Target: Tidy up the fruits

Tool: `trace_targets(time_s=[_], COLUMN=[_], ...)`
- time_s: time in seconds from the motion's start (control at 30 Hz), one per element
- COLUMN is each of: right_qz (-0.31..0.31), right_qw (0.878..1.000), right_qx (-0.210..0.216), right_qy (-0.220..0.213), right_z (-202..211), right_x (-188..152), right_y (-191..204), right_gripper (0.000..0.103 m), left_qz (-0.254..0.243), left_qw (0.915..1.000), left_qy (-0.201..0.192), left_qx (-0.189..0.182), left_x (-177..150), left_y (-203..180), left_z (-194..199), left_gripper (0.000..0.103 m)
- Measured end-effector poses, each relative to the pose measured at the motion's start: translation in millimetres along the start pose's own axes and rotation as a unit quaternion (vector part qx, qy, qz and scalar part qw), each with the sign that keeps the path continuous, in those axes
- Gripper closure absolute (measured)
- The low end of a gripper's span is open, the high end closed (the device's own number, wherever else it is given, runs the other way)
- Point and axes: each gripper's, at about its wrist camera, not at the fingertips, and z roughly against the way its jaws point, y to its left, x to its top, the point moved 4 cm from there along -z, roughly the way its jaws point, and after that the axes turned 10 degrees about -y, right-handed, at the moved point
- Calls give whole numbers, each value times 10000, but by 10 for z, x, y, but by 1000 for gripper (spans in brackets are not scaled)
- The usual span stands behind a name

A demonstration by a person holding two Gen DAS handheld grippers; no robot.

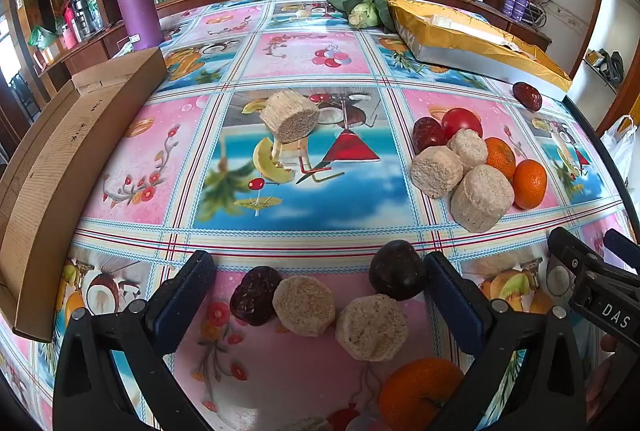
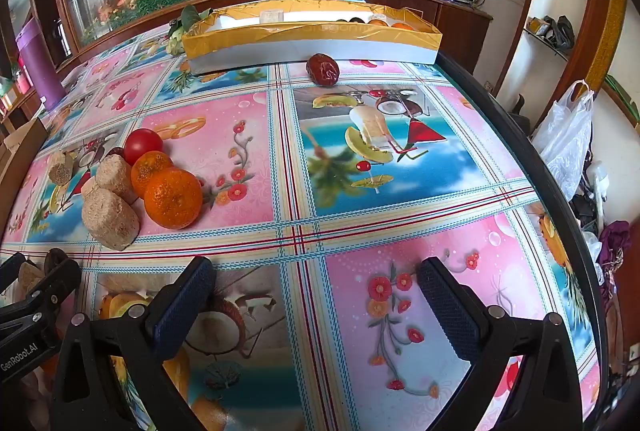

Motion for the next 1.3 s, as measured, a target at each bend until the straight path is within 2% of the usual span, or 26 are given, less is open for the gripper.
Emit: trace_targets(time_s=[0.4,0.6,1.3], right_qz=[-2,5,-2], right_qw=[10000,10000,9996], right_qx=[1,3,-20], right_qy=[1,12,283], right_z=[4,5,-37], right_x=[-4,-5,23], right_y=[0,0,1], right_gripper=[1,1,1], left_qz=[-20,-174,-53], left_qw=[10000,9996,9998], left_qy=[46,176,167], left_qx=[-7,-161,-91], left_x=[3,-50,-63], left_y=[-1,-11,-3], left_z=[-3,43,71], left_gripper=[0,0,0])
